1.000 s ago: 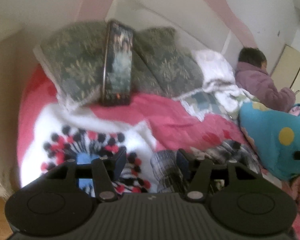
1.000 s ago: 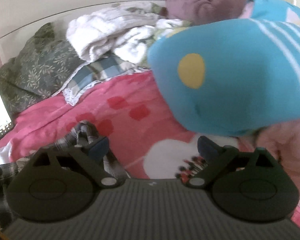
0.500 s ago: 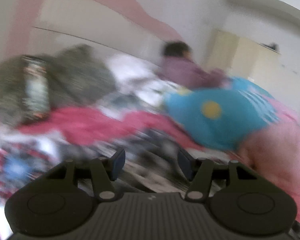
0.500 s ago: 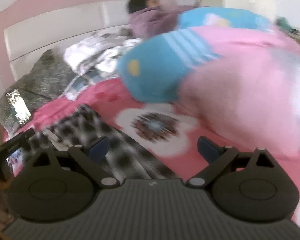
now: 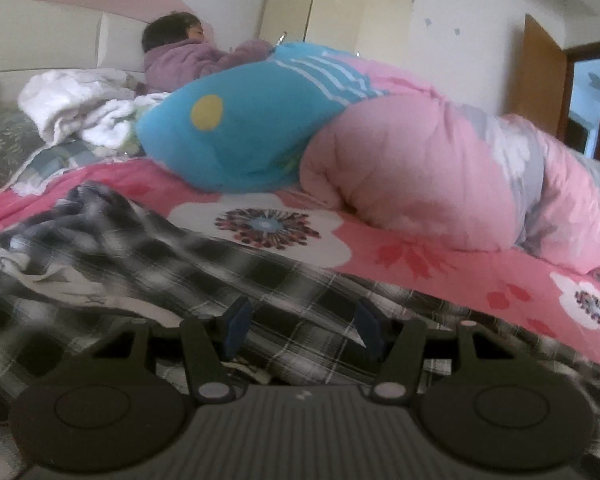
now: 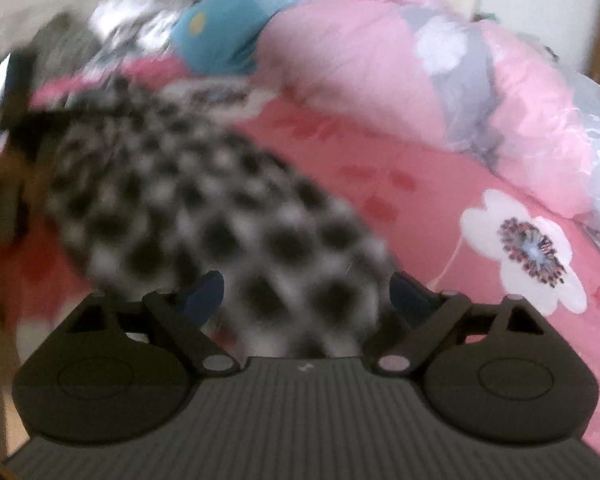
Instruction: Fold clothes
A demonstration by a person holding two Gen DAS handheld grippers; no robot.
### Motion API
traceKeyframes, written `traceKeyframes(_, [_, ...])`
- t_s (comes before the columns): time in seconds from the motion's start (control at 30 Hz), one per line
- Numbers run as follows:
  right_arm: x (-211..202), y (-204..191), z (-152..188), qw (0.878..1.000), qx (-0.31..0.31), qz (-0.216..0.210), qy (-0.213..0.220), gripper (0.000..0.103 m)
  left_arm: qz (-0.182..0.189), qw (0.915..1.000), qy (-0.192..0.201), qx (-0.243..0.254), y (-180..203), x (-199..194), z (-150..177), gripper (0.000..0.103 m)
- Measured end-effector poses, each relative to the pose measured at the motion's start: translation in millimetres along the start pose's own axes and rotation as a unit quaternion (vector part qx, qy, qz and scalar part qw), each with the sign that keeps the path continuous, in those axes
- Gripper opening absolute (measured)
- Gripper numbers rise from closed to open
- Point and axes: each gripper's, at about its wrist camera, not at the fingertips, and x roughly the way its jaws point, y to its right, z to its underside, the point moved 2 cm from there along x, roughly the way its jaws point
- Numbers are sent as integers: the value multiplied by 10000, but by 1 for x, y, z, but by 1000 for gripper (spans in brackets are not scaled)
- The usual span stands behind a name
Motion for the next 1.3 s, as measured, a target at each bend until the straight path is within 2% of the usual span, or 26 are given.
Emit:
traceKeyframes(0.07, [10, -9, 11, 9993, -308, 22, -205, 82, -20, 10000, -62, 13, 1, 6, 1, 59])
traceKeyframes(0.17, [30, -12, 27, 9954, -700, 265, -606, 65, -78, 9998, -176, -4, 0, 12, 1, 59])
traceKeyframes(0.23, [36, -3, 34, 9959, -582, 252, -651, 63, -111, 9996, -250, -47, -2, 15, 2, 59])
traceKeyframes(0.27, [36, 3, 35, 9973, -396, 175, -598, 52, -126, 9995, -272, -84, -3, 16, 2, 58])
traceKeyframes(0.3, [35, 9, 34, 9978, -253, 217, -568, 27, -140, 9994, -284, -128, -5, 17, 1, 58])
traceKeyframes(0.37, [34, 21, 31, 9977, -42, 480, -478, 8, -171, 9993, -273, -189, -7, 18, 0, 58])
traceKeyframes(0.47, [34, 41, 22, 9968, 192, 725, -275, 6, -220, 9993, -210, -238, -8, 17, -2, 58])
traceKeyframes(0.63, [48, 73, -19, 9936, 88, 1114, 137, 4, -256, 9993, -151, -238, -9, 17, -5, 58])
traceKeyframes(0.83, [104, 121, -109, 9889, -83, 1368, 577, 4, -309, 9990, -186, -263, -13, 20, -6, 58])
traceKeyframes(1.03, [166, 140, -199, 9848, 50, 1432, 982, 4, -320, 9986, -280, -311, -17, 24, -5, 58])
traceKeyframes(1.13, [205, 142, -222, 9857, 290, 1362, 945, 6, -314, 9984, -337, -331, -19, 26, -5, 58])
traceKeyframes(1.17, [218, 143, -223, 9877, 434, 1280, 792, 6, -307, 9983, -353, -334, -19, 27, -4, 58])
traceKeyframes(1.23, [237, 144, -217, 9900, 786, 1093, 416, 14, -289, 9984, -357, -331, -20, 27, -4, 58])
traceKeyframes(1.3, [249, 145, -206, 9898, 1101, 907, 4, 46, -282, 9983, -376, -340, -21, 27, -4, 58])
